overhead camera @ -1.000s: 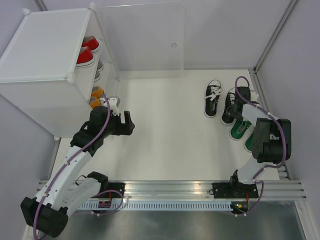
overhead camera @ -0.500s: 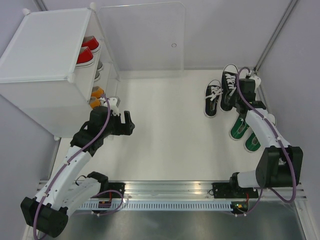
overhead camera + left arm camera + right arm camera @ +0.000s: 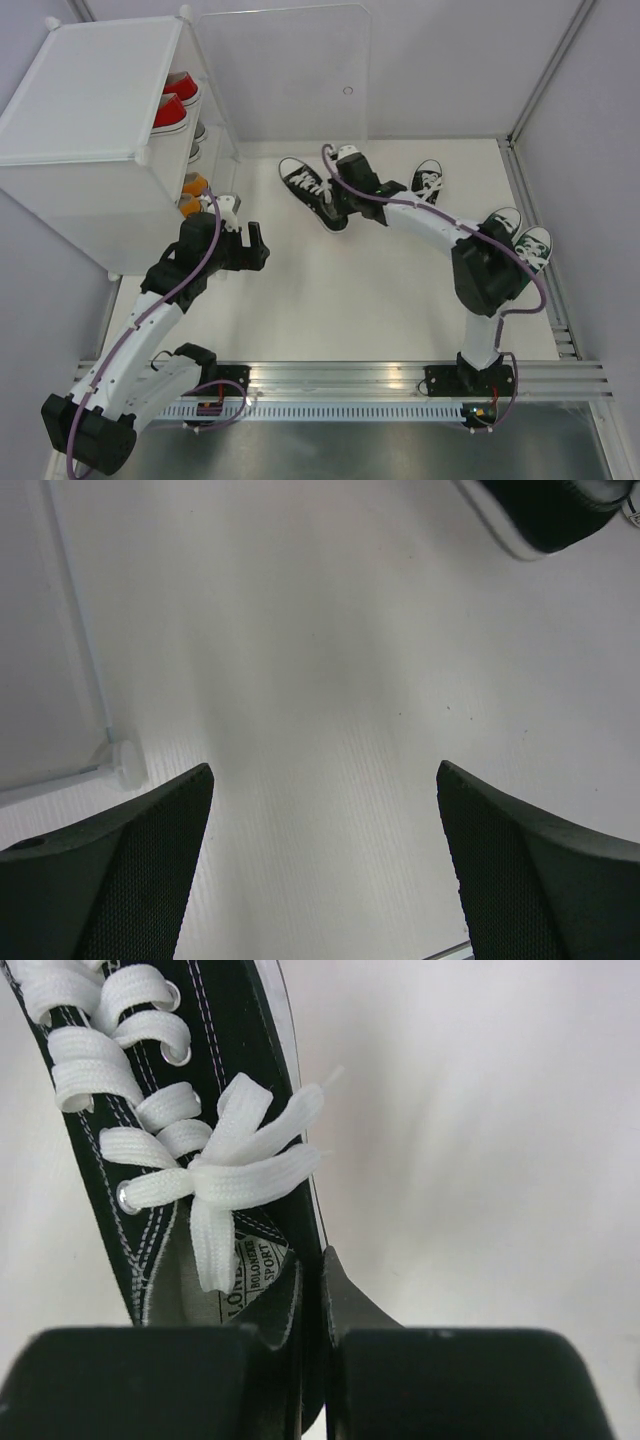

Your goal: Place and organize the shoes in the shoe cabinet

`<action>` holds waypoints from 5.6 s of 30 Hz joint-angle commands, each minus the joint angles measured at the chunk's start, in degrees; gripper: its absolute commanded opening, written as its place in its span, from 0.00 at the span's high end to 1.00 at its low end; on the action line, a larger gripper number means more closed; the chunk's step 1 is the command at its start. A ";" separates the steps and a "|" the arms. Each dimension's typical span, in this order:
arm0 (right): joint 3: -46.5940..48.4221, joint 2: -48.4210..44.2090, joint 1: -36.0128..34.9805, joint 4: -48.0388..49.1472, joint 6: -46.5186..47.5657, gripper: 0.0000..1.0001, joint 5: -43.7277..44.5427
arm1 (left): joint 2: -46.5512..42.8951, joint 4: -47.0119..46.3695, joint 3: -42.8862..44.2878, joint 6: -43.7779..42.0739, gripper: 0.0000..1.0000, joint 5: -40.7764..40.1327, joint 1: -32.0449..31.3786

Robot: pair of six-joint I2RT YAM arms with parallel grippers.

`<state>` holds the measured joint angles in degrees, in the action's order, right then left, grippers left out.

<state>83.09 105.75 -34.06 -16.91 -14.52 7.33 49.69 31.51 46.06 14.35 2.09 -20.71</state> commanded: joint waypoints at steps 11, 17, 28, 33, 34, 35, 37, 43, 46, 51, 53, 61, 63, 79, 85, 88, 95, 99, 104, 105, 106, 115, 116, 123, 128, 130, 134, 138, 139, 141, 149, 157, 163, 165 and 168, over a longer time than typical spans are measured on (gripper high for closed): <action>21.59 20.12 -10.59 1.88 4.07 0.69 2.05 | 1.55 -2.06 -0.54 -2.66 0.06 1.08 0.14; 17.12 9.94 -10.67 -0.93 4.07 0.36 16.20 | 2.95 -2.06 -0.27 -2.84 0.06 2.21 0.06; -10.29 -19.95 -10.50 -2.52 -4.88 0.24 25.63 | 8.57 -0.66 4.73 5.24 0.07 1.18 -6.97; -24.34 -36.03 -10.58 -0.06 -8.15 0.20 24.75 | 17.00 -0.74 11.31 4.73 0.09 -1.82 -14.00; -26.03 -38.15 -10.58 0.12 -8.41 0.17 24.66 | 20.93 -0.66 12.63 3.85 0.09 -1.82 -14.70; -27.61 -42.08 -10.58 0.21 -9.20 0.12 24.83 | 22.71 -0.74 13.78 3.67 0.09 -4.00 -15.84; -32.10 -47.71 -10.58 0.64 -9.82 0.08 24.66 | 28.49 -0.83 17.47 3.41 0.11 -5.07 -16.64; -43.52 -60.29 -10.58 4.42 -10.35 0.02 26.59 | 39.94 -3.11 26.00 2.62 0.18 -8.67 -17.96; -48.89 -65.74 -10.50 7.58 -9.82 0.02 28.87 | 44.95 -4.08 29.60 1.56 0.19 -10.25 -18.57; -51.45 -68.84 -10.50 9.44 -9.30 0.02 26.34 | 50.32 -5.31 34.00 -0.89 0.25 -13.68 -18.67; -50.92 -67.70 -10.50 8.74 -9.21 0.02 26.15 | 51.46 -6.46 34.61 -1.69 0.30 -13.95 -18.75; -51.27 -65.85 -10.50 8.12 -10.00 0.02 26.94 | 56.13 -6.37 34.01 -0.73 0.39 -12.28 -18.75; -51.71 -66.20 -10.50 8.56 -10.17 0.02 27.12 | 56.57 -6.37 33.48 -0.64 0.44 -12.19 -18.75; -52.42 -65.06 -10.50 8.73 -10.96 0.02 27.39 | 61.84 -6.99 32.42 0.42 0.46 -11.05 -19.11; -52.50 -64.71 -10.50 8.64 -11.14 0.02 27.38 | 65.43 -7.86 33.38 0.42 0.50 -14.74 -18.93; -52.50 -64.45 -10.58 8.47 -11.14 0.02 27.38 | 66.50 -7.78 34.18 0.07 0.58 -16.41 -18.58; -52.07 -63.39 -10.58 8.21 -11.32 0.02 27.30 | 65.71 -7.78 35.24 -1.77 0.81 -15.71 -16.91; -52.06 -63.48 -10.58 7.77 -11.32 0.02 27.74 | 63.52 -7.25 36.02 -4.15 0.98 -14.57 -14.80; -52.06 -63.22 -10.50 7.85 -11.32 0.02 27.38 | 61.67 -6.20 39.71 -10.82 0.98 -11.42 -9.80; -52.06 -63.22 -10.50 7.94 -11.32 0.02 27.38 | 61.67 -6.11 41.28 -11.88 0.98 -10.36 -7.87; -52.06 -63.13 -10.50 7.94 -11.40 0.02 27.30 | 61.93 -5.50 42.26 -13.63 0.98 -9.31 -6.81; -51.97 -61.81 -10.58 8.03 -11.40 0.02 27.65 | 71.75 -0.66 56.93 -23.30 0.98 0.45 3.13; -51.98 -61.64 -10.50 7.94 -11.40 0.02 27.73 | 72.64 -0.14 58.08 -23.75 0.98 1.51 3.74; -51.89 -59.70 -10.58 7.94 -11.32 0.02 27.82 | 79.50 0.84 66.25 -28.41 0.98 -0.59 7.87; -51.54 -57.25 -10.50 8.29 -11.14 0.02 27.30 | 81.70 0.75 70.99 -31.66 0.98 -5.86 9.72; -51.36 -56.63 -10.58 8.29 -10.97 0.02 27.03 | 82.41 0.84 72.06 -32.45 0.98 -5.78 10.34; -51.01 -54.96 -10.58 8.21 -10.79 0.02 26.95 | 83.64 0.75 74.25 -32.54 0.96 -4.73 12.09; -50.92 -54.08 -10.58 8.38 -10.79 0.02 26.68 | 84.78 0.49 74.87 -32.98 0.91 -6.04 13.06; -50.92 -53.73 -10.58 8.47 -10.70 0.02 26.59 | 85.04 0.05 74.79 -33.07 0.89 -6.48 13.24; -50.92 -53.46 -10.50 8.73 -10.79 0.02 26.07 | 85.22 -1.27 74.79 -33.59 0.88 -9.11 13.59; -50.83 -51.88 -10.50 9.26 -10.70 0.02 25.19 | 84.78 -8.03 74.79 -34.65 0.76 -19.31 14.12; -50.75 -50.74 -10.58 9.61 -10.70 0.02 23.96 | 82.50 -11.46 71.02 -33.25 0.43 -19.49 13.77; -50.57 -50.21 -10.50 9.70 -10.61 0.02 22.90 | 78.55 -13.22 67.50 -31.58 0.24 -19.49 12.01; -50.57 -50.12 -10.50 9.79 -10.61 0.02 22.73 | 77.40 -13.40 66.97 -29.74 0.23 -20.01 11.48; -50.48 -50.12 -10.58 9.70 -10.61 0.02 22.38 | 75.12 -13.84 66.26 -26.14 0.23 -22.03 10.34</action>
<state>30.98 55.51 -44.51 -9.43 -25.23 30.33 131.68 21.89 112.29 -15.94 -16.78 -9.54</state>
